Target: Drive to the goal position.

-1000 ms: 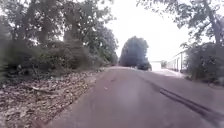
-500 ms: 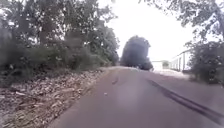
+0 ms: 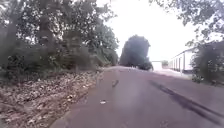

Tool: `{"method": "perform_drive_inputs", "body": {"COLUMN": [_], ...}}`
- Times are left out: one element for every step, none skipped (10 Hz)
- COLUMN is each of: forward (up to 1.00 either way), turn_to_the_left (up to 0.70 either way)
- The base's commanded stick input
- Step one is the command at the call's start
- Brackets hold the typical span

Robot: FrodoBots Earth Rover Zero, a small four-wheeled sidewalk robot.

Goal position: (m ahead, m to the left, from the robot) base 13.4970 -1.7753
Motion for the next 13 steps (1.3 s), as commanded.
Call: {"method": "perform_drive_inputs", "body": {"forward": [1.00,1.00,1.00,1.00,1.00,1.00,1.00,1.00,1.00,1.00,1.00,1.00,1.00], "turn_to_the_left": [0.00,0.00,0.00,0.00,0.00,0.00,0.00,0.00,0.00,0.00,0.00,0.00,0.00]}}
